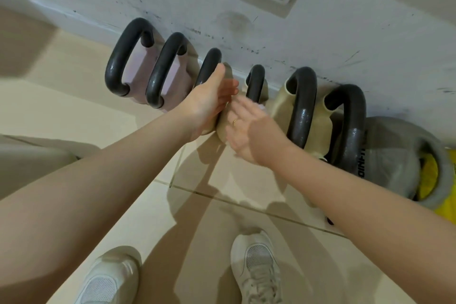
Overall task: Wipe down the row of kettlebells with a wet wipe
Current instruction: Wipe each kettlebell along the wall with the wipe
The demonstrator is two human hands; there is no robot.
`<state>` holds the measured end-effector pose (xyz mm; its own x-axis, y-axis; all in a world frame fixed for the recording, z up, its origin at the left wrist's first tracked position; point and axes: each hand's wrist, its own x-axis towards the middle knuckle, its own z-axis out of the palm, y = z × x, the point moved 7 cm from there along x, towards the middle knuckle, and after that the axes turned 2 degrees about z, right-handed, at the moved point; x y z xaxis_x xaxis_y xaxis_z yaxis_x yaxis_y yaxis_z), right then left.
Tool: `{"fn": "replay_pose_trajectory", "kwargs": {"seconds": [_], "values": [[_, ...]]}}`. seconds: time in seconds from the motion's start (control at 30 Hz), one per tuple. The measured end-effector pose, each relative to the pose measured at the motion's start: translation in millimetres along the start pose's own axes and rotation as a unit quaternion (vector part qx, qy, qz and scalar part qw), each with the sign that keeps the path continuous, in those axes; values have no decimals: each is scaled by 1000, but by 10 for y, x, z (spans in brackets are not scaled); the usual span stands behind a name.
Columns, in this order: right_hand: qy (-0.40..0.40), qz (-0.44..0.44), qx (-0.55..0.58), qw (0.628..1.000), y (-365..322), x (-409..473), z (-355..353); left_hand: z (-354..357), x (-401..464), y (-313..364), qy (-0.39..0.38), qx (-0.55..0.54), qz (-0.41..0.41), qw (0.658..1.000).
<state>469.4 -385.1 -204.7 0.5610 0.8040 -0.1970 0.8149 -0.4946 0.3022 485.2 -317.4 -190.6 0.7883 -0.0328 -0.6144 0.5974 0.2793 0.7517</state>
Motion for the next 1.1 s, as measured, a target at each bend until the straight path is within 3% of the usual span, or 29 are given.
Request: {"fn": "replay_pose_trajectory", "kwargs": {"seconds": [0.07, 0.13, 0.2, 0.33, 0.37, 0.4, 0.57, 0.63, 0.73, 0.87, 0.97, 1.0, 1.1], "values": [[26, 91, 119, 988, 301, 40, -32, -14, -1, 10, 13, -3, 7, 1000], [17, 216, 302, 928, 515, 52, -24, -23, -8, -3, 27, 6, 10, 1000], [-16, 328, 479, 814, 511, 27, 72, -17, -13, -41, 34, 25, 3, 999], [42, 429, 759, 487, 277, -69, 187, 69, 4, -103, 18, 76, -20, 997], [50, 433, 794, 423, 259, -81, 194, 97, 15, -101, 12, 80, -20, 996], [51, 446, 806, 385, 294, -78, 203, 110, 26, -99, 11, 84, -23, 996], [73, 527, 805, 262, 539, 13, 370, 151, 36, -89, -2, 71, -10, 997], [68, 538, 785, 298, 484, -56, 392, 161, 24, -79, -9, 81, 17, 997], [123, 538, 757, 350, 410, -238, 354, 158, 55, -49, 2, 120, 64, 991], [138, 602, 616, 489, 540, -401, 313, 74, 109, -16, 71, 190, 82, 976], [150, 556, 592, 565, 475, -382, 247, 41, 161, -27, 84, 211, 87, 970], [134, 532, 622, 559, 402, -334, 240, 39, 173, -41, 84, 215, 88, 969], [76, 524, 715, 457, 374, -135, 243, 47, 195, -69, 82, 227, 92, 966]]}}
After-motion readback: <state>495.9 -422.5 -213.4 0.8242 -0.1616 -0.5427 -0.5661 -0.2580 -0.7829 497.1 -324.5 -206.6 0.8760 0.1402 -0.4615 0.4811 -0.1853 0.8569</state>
